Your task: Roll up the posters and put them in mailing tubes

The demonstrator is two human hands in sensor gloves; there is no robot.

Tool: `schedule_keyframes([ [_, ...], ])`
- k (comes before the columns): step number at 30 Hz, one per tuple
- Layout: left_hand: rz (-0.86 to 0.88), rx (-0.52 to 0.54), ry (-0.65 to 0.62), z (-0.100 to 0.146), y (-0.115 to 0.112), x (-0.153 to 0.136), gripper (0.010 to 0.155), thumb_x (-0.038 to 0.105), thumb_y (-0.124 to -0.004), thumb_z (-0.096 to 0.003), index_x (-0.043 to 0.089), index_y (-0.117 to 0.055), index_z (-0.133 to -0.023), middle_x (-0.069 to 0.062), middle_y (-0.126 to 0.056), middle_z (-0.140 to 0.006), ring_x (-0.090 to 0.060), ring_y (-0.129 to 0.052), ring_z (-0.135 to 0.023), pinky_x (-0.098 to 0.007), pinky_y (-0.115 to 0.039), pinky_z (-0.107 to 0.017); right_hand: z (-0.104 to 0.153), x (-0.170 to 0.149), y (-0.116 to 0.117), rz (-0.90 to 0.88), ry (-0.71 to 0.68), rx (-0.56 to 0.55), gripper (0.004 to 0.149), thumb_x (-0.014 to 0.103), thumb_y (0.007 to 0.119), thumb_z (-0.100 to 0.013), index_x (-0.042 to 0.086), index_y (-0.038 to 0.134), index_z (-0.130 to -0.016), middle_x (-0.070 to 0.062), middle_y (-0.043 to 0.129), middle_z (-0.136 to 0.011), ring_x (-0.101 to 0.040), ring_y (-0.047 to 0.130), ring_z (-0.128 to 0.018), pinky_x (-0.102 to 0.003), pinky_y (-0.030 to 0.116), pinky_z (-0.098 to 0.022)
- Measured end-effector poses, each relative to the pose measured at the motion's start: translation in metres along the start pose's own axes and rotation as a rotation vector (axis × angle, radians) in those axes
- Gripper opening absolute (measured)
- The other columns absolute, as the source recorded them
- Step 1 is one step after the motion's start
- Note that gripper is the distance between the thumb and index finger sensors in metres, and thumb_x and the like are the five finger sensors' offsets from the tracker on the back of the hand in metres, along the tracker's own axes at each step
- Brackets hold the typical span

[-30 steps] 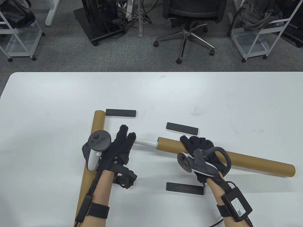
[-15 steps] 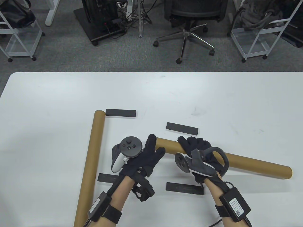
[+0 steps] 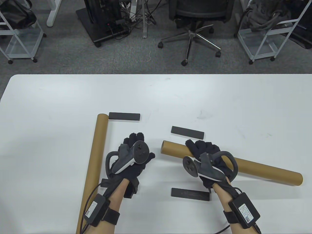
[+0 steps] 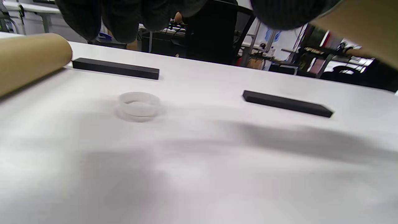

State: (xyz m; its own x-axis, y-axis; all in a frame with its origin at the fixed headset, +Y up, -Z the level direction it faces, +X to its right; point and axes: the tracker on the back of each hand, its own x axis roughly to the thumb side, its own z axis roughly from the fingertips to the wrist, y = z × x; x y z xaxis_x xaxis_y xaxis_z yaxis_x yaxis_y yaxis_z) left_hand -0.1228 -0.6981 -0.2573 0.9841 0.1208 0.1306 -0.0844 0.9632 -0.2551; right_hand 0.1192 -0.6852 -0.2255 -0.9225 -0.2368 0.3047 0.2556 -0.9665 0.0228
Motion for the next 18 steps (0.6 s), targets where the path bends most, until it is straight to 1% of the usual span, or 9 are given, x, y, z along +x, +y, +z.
schedule_keyframes([
  [2,-0.031,-0.013,0.032,-0.006,0.000,-0.002,0.088,0.056,-0.059,-0.0552,0.011,-0.025,-0.123,-0.025,-0.034,-0.131,-0.054,-0.050,-0.117,-0.066,-0.050,-0.084,0.000,-0.001,0.000,-0.001,-0.002,0.000,0.081,0.039,0.076,-0.045,0.015,0.038,-0.112,-0.019,0.063,-0.107,-0.046,0.076,-0.092,-0.064,0.068,-0.067],
  [4,-0.103,-0.056,0.041,-0.011,0.001,-0.002,0.088,0.056,-0.059,-0.0553,0.013,-0.024,-0.123,-0.023,-0.034,-0.131,-0.053,-0.050,-0.117,-0.066,-0.050,-0.084,0.000,-0.002,0.001,-0.002,-0.003,0.002,0.081,0.039,0.077,-0.045,0.016,0.038,-0.112,-0.019,0.063,-0.107,-0.046,0.076,-0.092,-0.064,0.068,-0.067],
  [7,-0.170,-0.053,0.052,-0.017,0.004,-0.003,0.086,0.054,-0.062,-0.0550,0.016,-0.028,-0.123,-0.021,-0.037,-0.131,-0.050,-0.054,-0.117,-0.065,-0.052,-0.084,0.000,-0.003,0.001,0.000,0.001,0.008,0.081,0.039,0.077,-0.045,0.015,0.038,-0.112,-0.019,0.063,-0.107,-0.046,0.076,-0.092,-0.064,0.068,-0.067],
  [11,-0.221,-0.160,0.069,-0.031,-0.001,-0.002,0.082,0.053,-0.066,-0.0548,0.023,-0.033,-0.124,-0.018,-0.037,-0.132,-0.046,-0.060,-0.117,-0.064,-0.053,-0.085,-0.001,-0.004,0.002,-0.004,0.001,0.015,0.081,0.039,0.077,-0.045,0.015,0.038,-0.112,-0.019,0.063,-0.107,-0.046,0.076,-0.092,-0.064,0.068,-0.067],
  [13,-0.247,-0.187,0.102,-0.039,-0.007,-0.002,0.082,0.052,-0.068,-0.0547,0.026,-0.033,-0.123,-0.018,-0.035,-0.132,-0.044,-0.062,-0.117,-0.063,-0.054,-0.085,-0.001,-0.004,0.002,-0.004,-0.002,0.022,0.081,0.039,0.076,-0.045,0.015,0.038,-0.112,-0.019,0.063,-0.107,-0.046,0.076,-0.092,-0.064,0.068,-0.067],
  [15,-0.311,-0.185,0.117,-0.047,-0.011,-0.002,0.080,0.051,-0.071,-0.0543,0.030,-0.035,-0.122,-0.011,-0.038,-0.133,-0.040,-0.066,-0.116,-0.062,-0.055,-0.085,0.000,-0.005,0.001,-0.002,-0.001,0.019,0.081,0.039,0.076,-0.045,0.015,0.039,-0.112,-0.020,0.063,-0.107,-0.046,0.076,-0.092,-0.064,0.068,-0.067],
  [16,-0.324,-0.180,0.123,-0.049,-0.012,-0.002,0.076,0.050,-0.072,-0.0539,0.037,-0.038,-0.120,-0.004,-0.039,-0.133,-0.037,-0.068,-0.116,-0.061,-0.055,-0.086,0.000,-0.005,0.001,-0.002,0.000,0.021,0.080,0.039,0.076,-0.045,0.015,0.039,-0.112,-0.020,0.063,-0.107,-0.046,0.076,-0.092,-0.065,0.068,-0.067],
  [17,-0.339,-0.179,0.130,-0.053,-0.013,-0.002,0.073,0.050,-0.073,-0.0537,0.042,-0.040,-0.119,-0.001,-0.041,-0.132,-0.035,-0.069,-0.116,-0.061,-0.055,-0.086,0.000,-0.005,0.002,-0.003,-0.002,0.025,0.080,0.039,0.076,-0.045,0.015,0.039,-0.112,-0.020,0.063,-0.107,-0.046,0.076,-0.092,-0.065,0.068,-0.067],
  [18,-0.356,-0.167,0.145,-0.055,-0.015,-0.002,0.073,0.049,-0.075,-0.0533,0.042,-0.042,-0.118,0.000,-0.043,-0.132,-0.034,-0.070,-0.115,-0.060,-0.055,-0.086,0.001,-0.006,0.002,-0.005,-0.002,0.026,0.081,0.039,0.077,-0.045,0.015,0.039,-0.112,-0.020,0.063,-0.107,-0.046,0.076,-0.092,-0.064,0.068,-0.067],
])
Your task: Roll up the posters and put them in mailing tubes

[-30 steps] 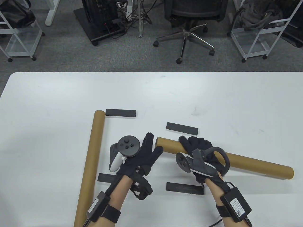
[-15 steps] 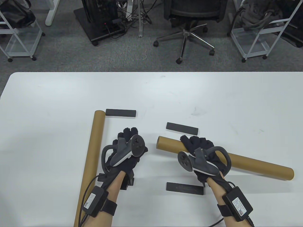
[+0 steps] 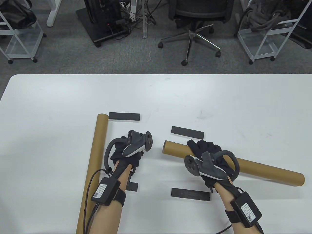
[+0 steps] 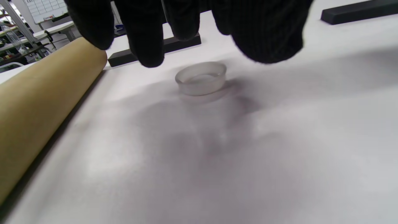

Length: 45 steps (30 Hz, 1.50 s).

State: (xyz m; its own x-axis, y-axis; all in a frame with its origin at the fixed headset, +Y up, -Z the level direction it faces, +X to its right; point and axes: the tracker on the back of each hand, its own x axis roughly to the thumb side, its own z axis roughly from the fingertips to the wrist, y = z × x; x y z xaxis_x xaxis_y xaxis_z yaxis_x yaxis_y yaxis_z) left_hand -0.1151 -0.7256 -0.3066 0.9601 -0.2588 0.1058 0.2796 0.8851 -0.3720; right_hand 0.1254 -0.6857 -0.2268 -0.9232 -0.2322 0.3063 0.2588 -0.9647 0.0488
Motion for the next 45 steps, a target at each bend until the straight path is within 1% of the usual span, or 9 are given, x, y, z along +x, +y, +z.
schedule_keyframes([
  [9,-0.047,0.004,0.048,-0.018,-0.014,-0.001,0.070,0.047,-0.081,-0.0506,0.044,-0.052,-0.114,0.003,-0.055,-0.128,-0.029,-0.082,-0.107,-0.054,-0.063,-0.085,-0.001,-0.007,0.004,-0.010,0.007,0.023,0.081,0.039,0.077,-0.045,0.015,0.039,-0.112,-0.020,0.063,-0.107,-0.046,0.076,-0.092,-0.064,0.068,-0.067],
  [13,-0.054,0.111,-0.018,-0.018,-0.015,0.001,0.063,0.044,-0.084,-0.0482,0.040,-0.065,-0.108,0.005,-0.071,-0.118,-0.022,-0.092,-0.097,-0.048,-0.069,-0.083,-0.002,-0.006,0.004,-0.009,0.005,0.031,0.081,0.039,0.077,-0.045,0.015,0.039,-0.112,-0.020,0.063,-0.107,-0.046,0.076,-0.092,-0.064,0.068,-0.067],
  [19,-0.076,0.122,-0.053,-0.011,-0.014,0.003,0.063,0.045,-0.083,-0.0491,0.034,-0.066,-0.109,-0.002,-0.076,-0.114,-0.023,-0.095,-0.093,-0.050,-0.072,-0.082,-0.002,-0.006,0.003,-0.006,0.005,0.036,0.080,0.039,0.077,-0.045,0.015,0.039,-0.112,-0.020,0.063,-0.107,-0.046,0.076,-0.092,-0.064,0.068,-0.067],
  [21,0.011,0.148,-0.074,-0.005,-0.009,-0.003,0.064,0.046,-0.082,-0.0487,0.033,-0.066,-0.109,-0.002,-0.076,-0.114,-0.023,-0.095,-0.092,-0.049,-0.073,-0.081,-0.001,-0.006,0.003,-0.004,0.006,0.036,0.081,0.039,0.077,-0.045,0.015,0.039,-0.112,-0.020,0.063,-0.107,-0.046,0.076,-0.092,-0.064,0.068,-0.067],
  [27,0.664,0.235,-0.171,0.023,0.010,-0.030,0.065,0.044,-0.080,-0.0507,0.029,-0.062,-0.111,-0.007,-0.073,-0.115,-0.026,-0.092,-0.093,-0.052,-0.071,-0.080,-0.003,-0.003,0.004,0.010,-0.001,0.042,0.081,0.039,0.077,-0.045,0.015,0.039,-0.112,-0.020,0.063,-0.107,-0.046,0.076,-0.092,-0.064,0.068,-0.067],
  [30,0.917,0.219,-0.214,0.028,0.012,-0.038,0.061,0.043,-0.080,-0.0509,0.035,-0.065,-0.109,-0.002,-0.074,-0.115,-0.024,-0.093,-0.094,-0.049,-0.071,-0.080,-0.003,-0.002,0.003,0.009,-0.001,0.043,0.081,0.039,0.077,-0.045,0.015,0.039,-0.112,-0.020,0.063,-0.107,-0.046,0.076,-0.092,-0.064,0.068,-0.067],
  [34,1.204,0.114,-0.331,0.033,0.007,-0.036,0.060,0.042,-0.082,-0.0511,0.035,-0.067,-0.109,-0.002,-0.075,-0.115,-0.024,-0.093,-0.095,-0.048,-0.070,-0.081,-0.003,-0.001,0.003,0.008,-0.009,0.041,0.081,0.039,0.077,-0.045,0.015,0.039,-0.112,-0.020,0.063,-0.107,-0.046,0.076,-0.092,-0.064,0.068,-0.067],
  [40,1.259,0.092,-0.365,0.035,-0.006,-0.024,0.060,0.042,-0.082,-0.0511,0.035,-0.067,-0.109,-0.001,-0.075,-0.115,-0.024,-0.093,-0.095,-0.048,-0.071,-0.081,-0.003,0.001,0.004,0.011,-0.018,0.038,0.081,0.039,0.077,-0.045,0.015,0.039,-0.112,-0.019,0.063,-0.106,-0.046,0.076,-0.092,-0.064,0.068,-0.067],
  [45,1.217,0.105,-0.375,0.037,-0.006,-0.022,0.059,0.042,-0.083,-0.0504,0.038,-0.068,-0.107,0.001,-0.076,-0.115,-0.023,-0.093,-0.095,-0.047,-0.071,-0.081,-0.004,0.004,0.003,0.012,-0.029,0.042,0.081,0.039,0.077,-0.045,0.015,0.039,-0.112,-0.020,0.063,-0.106,-0.046,0.076,-0.091,-0.064,0.069,-0.067],
])
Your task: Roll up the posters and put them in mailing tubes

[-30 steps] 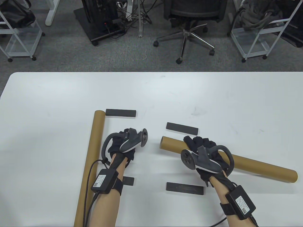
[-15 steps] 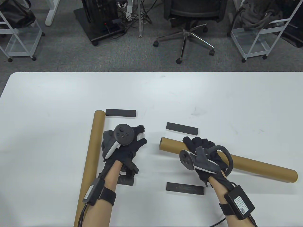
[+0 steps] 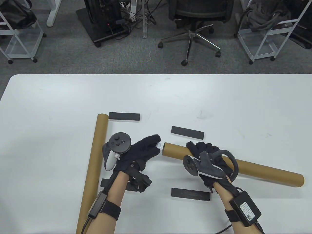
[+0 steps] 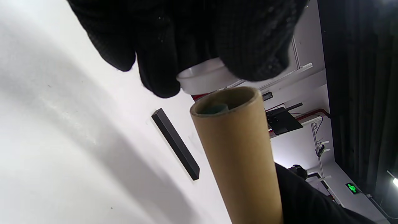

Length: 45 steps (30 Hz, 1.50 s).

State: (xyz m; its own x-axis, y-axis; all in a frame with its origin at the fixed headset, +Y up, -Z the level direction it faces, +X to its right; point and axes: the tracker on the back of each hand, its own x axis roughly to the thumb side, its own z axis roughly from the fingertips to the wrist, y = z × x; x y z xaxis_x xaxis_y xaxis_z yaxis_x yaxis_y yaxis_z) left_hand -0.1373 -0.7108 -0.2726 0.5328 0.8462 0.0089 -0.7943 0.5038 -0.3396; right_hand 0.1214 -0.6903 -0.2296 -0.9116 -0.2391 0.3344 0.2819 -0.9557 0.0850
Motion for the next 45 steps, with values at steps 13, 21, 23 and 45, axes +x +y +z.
schedule_keyframes([
  [13,-0.006,0.069,0.007,0.003,-0.011,0.007,0.058,0.042,-0.085,-0.0470,0.037,-0.074,-0.103,0.004,-0.083,-0.110,-0.017,-0.099,-0.091,-0.040,-0.076,-0.079,0.002,0.004,-0.001,-0.009,-0.016,-0.015,0.081,0.039,0.077,-0.044,0.013,0.040,-0.112,-0.020,0.064,-0.106,-0.046,0.077,-0.090,-0.064,0.069,-0.067],
  [21,-0.100,-0.043,-0.071,0.016,-0.051,0.046,0.082,0.038,-0.064,-0.0588,0.009,-0.019,-0.120,-0.025,-0.026,-0.127,-0.044,-0.045,-0.116,-0.057,-0.052,-0.083,0.004,0.005,-0.005,-0.008,0.002,-0.053,0.082,0.038,0.076,-0.045,0.004,0.042,-0.111,-0.025,0.067,-0.102,-0.047,0.079,-0.086,-0.065,0.070,-0.064],
  [23,-0.090,-0.061,-0.090,0.014,-0.052,0.045,0.081,0.038,-0.063,-0.0590,0.010,-0.017,-0.120,-0.024,-0.024,-0.127,-0.044,-0.044,-0.116,-0.057,-0.052,-0.083,0.003,0.001,-0.004,0.011,0.026,-0.046,0.081,0.038,0.077,-0.045,0.006,0.042,-0.111,-0.024,0.066,-0.103,-0.047,0.079,-0.087,-0.065,0.070,-0.064],
  [45,-1.343,0.397,0.018,0.028,0.013,0.026,0.085,0.063,-0.054,-0.0503,0.031,-0.017,-0.120,-0.006,-0.024,-0.132,-0.041,-0.036,-0.121,-0.062,-0.045,-0.085,-0.002,0.006,-0.006,0.007,0.041,-0.007,0.082,0.039,0.075,-0.046,0.008,0.040,-0.112,-0.024,0.064,-0.103,-0.046,0.077,-0.088,-0.064,0.069,-0.065],
])
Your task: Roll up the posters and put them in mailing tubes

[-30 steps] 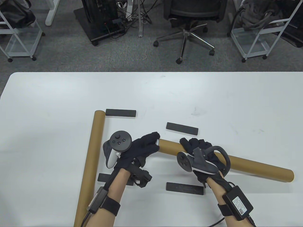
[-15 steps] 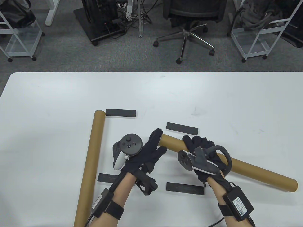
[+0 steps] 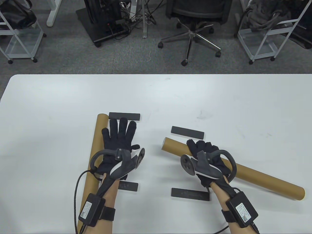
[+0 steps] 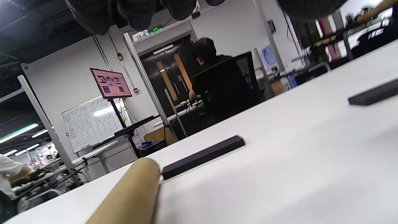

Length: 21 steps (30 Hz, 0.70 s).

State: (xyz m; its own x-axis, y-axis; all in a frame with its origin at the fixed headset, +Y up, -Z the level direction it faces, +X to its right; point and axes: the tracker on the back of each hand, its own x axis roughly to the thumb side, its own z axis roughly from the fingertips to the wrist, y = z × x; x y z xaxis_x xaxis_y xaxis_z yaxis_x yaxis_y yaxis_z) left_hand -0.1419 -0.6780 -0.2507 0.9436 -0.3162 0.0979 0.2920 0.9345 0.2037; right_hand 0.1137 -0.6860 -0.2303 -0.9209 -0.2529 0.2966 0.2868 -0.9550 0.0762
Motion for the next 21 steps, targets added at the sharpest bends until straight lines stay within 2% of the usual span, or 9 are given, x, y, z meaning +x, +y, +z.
schedule_keyframes([
  [2,0.118,-0.047,0.003,0.000,-0.001,0.001,0.084,0.060,-0.056,-0.0509,0.032,-0.017,-0.120,-0.006,-0.020,-0.131,-0.042,-0.030,-0.121,-0.064,-0.039,-0.085,-0.001,-0.001,-0.001,-0.003,0.007,0.003,0.082,0.040,0.075,-0.046,0.008,0.040,-0.112,-0.024,0.064,-0.103,-0.046,0.077,-0.088,-0.064,0.069,-0.065],
  [6,0.014,-0.052,-0.018,0.001,-0.005,0.005,0.085,0.062,-0.055,-0.0505,0.031,-0.018,-0.120,-0.006,-0.022,-0.132,-0.042,-0.034,-0.121,-0.062,-0.043,-0.085,-0.005,-0.009,0.000,-0.017,0.055,0.052,0.082,0.040,0.075,-0.046,0.007,0.039,-0.113,-0.024,0.064,-0.103,-0.046,0.077,-0.088,-0.064,0.069,-0.065],
  [9,0.058,-0.063,-0.014,-0.001,-0.007,0.004,0.084,0.061,-0.055,-0.0506,0.031,-0.018,-0.120,-0.006,-0.022,-0.132,-0.041,-0.034,-0.121,-0.063,-0.042,-0.086,-0.009,-0.024,0.001,-0.027,0.122,0.094,0.082,0.040,0.075,-0.047,0.006,0.039,-0.113,-0.025,0.064,-0.103,-0.046,0.077,-0.088,-0.064,0.069,-0.065],
  [11,0.068,-0.065,-0.012,-0.001,-0.006,0.004,0.084,0.061,-0.054,-0.0508,0.032,-0.017,-0.120,-0.006,-0.021,-0.132,-0.042,-0.033,-0.121,-0.063,-0.042,-0.086,-0.012,-0.035,0.001,-0.051,0.158,0.084,0.082,0.040,0.075,-0.047,0.005,0.040,-0.112,-0.026,0.065,-0.102,-0.047,0.077,-0.086,-0.065,0.069,-0.065],
  [16,0.145,-0.062,0.010,-0.001,-0.001,-0.006,0.083,0.061,-0.055,-0.0509,0.031,-0.020,-0.120,-0.005,-0.023,-0.132,-0.041,-0.035,-0.121,-0.063,-0.043,-0.085,-0.017,-0.082,0.011,-0.219,0.328,0.251,0.082,0.040,0.074,-0.047,0.005,0.039,-0.112,-0.026,0.064,-0.102,-0.047,0.077,-0.086,-0.065,0.069,-0.064],
  [21,0.173,-0.103,0.024,0.001,-0.002,-0.009,0.083,0.061,-0.055,-0.0511,0.031,-0.022,-0.121,-0.005,-0.024,-0.132,-0.042,-0.034,-0.121,-0.063,-0.043,-0.085,-0.009,-0.114,0.029,-0.332,0.471,0.361,0.083,0.040,0.073,-0.048,0.001,0.037,-0.112,-0.028,0.064,-0.101,-0.048,0.077,-0.085,-0.065,0.069,-0.063],
])
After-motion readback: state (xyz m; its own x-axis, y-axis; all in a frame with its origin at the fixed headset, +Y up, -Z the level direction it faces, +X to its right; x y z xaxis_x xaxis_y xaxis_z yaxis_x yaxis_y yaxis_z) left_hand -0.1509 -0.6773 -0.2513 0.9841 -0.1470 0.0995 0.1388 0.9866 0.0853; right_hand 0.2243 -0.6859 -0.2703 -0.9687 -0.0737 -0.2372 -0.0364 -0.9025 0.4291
